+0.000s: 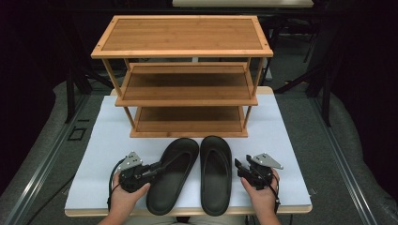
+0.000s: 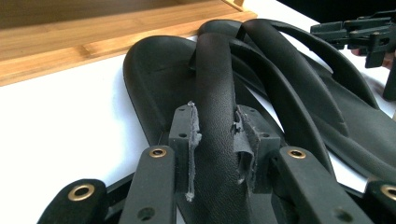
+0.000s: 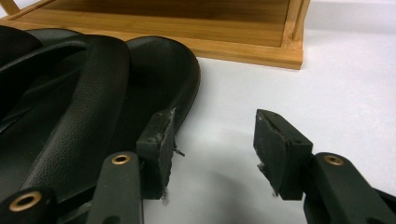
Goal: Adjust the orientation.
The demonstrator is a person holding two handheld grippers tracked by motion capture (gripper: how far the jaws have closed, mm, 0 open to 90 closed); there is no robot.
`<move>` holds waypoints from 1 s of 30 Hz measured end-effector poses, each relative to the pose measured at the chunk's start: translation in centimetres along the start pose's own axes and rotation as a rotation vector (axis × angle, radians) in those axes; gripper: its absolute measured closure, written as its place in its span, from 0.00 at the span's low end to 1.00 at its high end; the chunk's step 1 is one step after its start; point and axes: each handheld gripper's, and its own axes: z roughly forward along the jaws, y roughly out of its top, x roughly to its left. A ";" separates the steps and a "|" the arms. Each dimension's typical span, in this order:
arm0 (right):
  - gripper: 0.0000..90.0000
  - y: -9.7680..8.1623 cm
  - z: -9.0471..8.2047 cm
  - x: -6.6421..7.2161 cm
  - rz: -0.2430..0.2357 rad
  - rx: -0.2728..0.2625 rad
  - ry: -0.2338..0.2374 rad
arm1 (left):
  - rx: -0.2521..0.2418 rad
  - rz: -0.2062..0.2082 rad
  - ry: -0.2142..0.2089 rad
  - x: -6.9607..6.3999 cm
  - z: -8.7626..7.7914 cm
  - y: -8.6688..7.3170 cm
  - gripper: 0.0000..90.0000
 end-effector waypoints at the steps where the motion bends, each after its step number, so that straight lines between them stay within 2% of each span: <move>1: 0.53 0.0 0.0 0.0 -0.001 0.000 -0.001 | -0.004 0.001 0.004 0.0 -0.1 0.0 0.77; 23: 0.53 -0.1 0.2 0.0 -0.001 0.011 0.002 | -0.031 0.010 0.000 -0.1 -1.0 0.4 0.77; 24: 0.53 -0.1 0.3 0.0 0.003 -0.004 0.007 | -0.033 0.005 -0.001 -0.2 -1.0 0.4 0.77; 30: 0.53 -0.1 0.4 -0.1 0.008 0.001 0.010 | -0.041 0.007 -0.002 -0.1 -1.2 0.5 0.77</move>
